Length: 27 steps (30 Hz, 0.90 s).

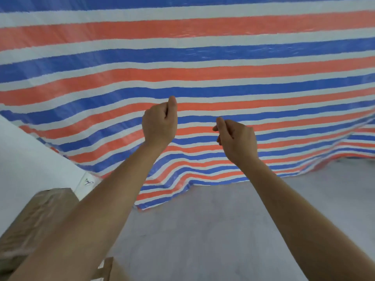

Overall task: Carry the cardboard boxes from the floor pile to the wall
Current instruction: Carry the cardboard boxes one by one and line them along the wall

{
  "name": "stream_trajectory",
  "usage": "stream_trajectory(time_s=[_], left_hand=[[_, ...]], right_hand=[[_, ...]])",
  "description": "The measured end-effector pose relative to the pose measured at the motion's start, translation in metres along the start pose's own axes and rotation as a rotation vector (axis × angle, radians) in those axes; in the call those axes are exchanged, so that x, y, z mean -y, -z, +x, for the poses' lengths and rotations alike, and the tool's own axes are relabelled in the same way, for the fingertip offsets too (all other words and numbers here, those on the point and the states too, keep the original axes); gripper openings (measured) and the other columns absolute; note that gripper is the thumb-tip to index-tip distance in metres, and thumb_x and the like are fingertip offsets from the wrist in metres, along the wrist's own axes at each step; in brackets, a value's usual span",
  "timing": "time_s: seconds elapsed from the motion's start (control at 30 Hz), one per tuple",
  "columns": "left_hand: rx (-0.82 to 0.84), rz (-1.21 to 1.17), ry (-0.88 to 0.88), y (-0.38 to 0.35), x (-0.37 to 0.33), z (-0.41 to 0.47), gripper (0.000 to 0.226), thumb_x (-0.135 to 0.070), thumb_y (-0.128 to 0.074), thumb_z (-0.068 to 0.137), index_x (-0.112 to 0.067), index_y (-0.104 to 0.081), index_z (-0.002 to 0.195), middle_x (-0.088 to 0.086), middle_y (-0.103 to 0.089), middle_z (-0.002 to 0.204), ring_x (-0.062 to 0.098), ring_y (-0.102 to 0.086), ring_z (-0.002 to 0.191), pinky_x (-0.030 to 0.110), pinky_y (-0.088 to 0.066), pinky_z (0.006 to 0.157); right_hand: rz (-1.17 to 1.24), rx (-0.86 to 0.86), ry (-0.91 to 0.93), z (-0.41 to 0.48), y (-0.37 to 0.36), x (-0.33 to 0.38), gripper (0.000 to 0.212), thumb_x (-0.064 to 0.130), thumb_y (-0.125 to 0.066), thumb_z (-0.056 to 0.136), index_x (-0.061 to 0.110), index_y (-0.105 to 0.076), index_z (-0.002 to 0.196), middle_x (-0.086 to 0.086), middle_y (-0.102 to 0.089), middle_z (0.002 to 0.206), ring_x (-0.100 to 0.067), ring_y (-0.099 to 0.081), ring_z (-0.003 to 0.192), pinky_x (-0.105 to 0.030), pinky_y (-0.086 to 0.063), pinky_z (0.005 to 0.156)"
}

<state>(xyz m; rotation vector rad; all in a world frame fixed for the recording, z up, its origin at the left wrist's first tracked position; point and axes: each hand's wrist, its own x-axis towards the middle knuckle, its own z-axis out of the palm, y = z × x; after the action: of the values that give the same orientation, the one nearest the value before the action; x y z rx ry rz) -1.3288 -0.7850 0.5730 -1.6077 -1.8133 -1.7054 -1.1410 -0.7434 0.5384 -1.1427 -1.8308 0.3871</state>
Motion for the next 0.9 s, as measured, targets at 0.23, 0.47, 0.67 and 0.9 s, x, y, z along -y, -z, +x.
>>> stream_trajectory(time_s=[0.23, 0.47, 0.67, 0.9], left_hand=[[0.28, -0.207, -0.15, -0.183, -0.144, -0.057, 0.055, -0.037, -0.041, 0.103, -0.024, -0.037, 0.05, -0.005, -0.036, 0.043, 0.013, -0.036, 0.04, 0.023, -0.024, 0.045], [0.46, -0.388, -0.21, -0.343, -0.218, -0.087, 0.055, -0.037, -0.041, 0.102, -0.026, -0.035, 0.048, -0.011, -0.035, 0.038, 0.012, -0.042, 0.04, 0.013, -0.021, 0.042], [0.568, -0.56, -0.234, -0.503, -0.279, -0.095, 0.055, -0.049, -0.038, 0.101, -0.019, -0.045, 0.056, -0.009, -0.048, 0.051, 0.012, -0.048, 0.045, 0.027, -0.043, 0.048], [0.721, -0.676, -0.23, -0.663, -0.396, -0.121, 0.025, -0.034, -0.048, 0.103, -0.023, -0.058, 0.083, -0.017, -0.055, 0.083, -0.004, -0.052, 0.067, 0.01, -0.045, 0.07]], right_hand=[[-0.144, -0.221, -0.211, -0.015, 0.181, -0.144, 0.047, 0.044, -0.041, 0.106, 0.016, -0.075, 0.09, 0.014, -0.056, 0.057, -0.014, -0.061, 0.058, -0.026, -0.043, 0.054], [-0.242, -0.294, -0.423, -0.013, 0.276, -0.276, 0.043, 0.051, -0.038, 0.103, 0.022, -0.067, 0.09, 0.014, -0.063, 0.084, 0.006, -0.052, 0.066, -0.005, -0.03, 0.054], [-0.486, -0.443, -0.502, 0.024, 0.348, -0.382, 0.053, 0.047, -0.041, 0.104, 0.015, -0.056, 0.064, 0.0, -0.06, 0.062, -0.015, -0.055, 0.056, -0.029, -0.036, 0.052], [-0.726, -0.556, -0.692, 0.04, 0.468, -0.482, 0.058, 0.045, -0.045, 0.103, 0.017, -0.034, 0.054, 0.004, -0.039, 0.049, -0.021, -0.038, 0.052, -0.035, -0.024, 0.053]])
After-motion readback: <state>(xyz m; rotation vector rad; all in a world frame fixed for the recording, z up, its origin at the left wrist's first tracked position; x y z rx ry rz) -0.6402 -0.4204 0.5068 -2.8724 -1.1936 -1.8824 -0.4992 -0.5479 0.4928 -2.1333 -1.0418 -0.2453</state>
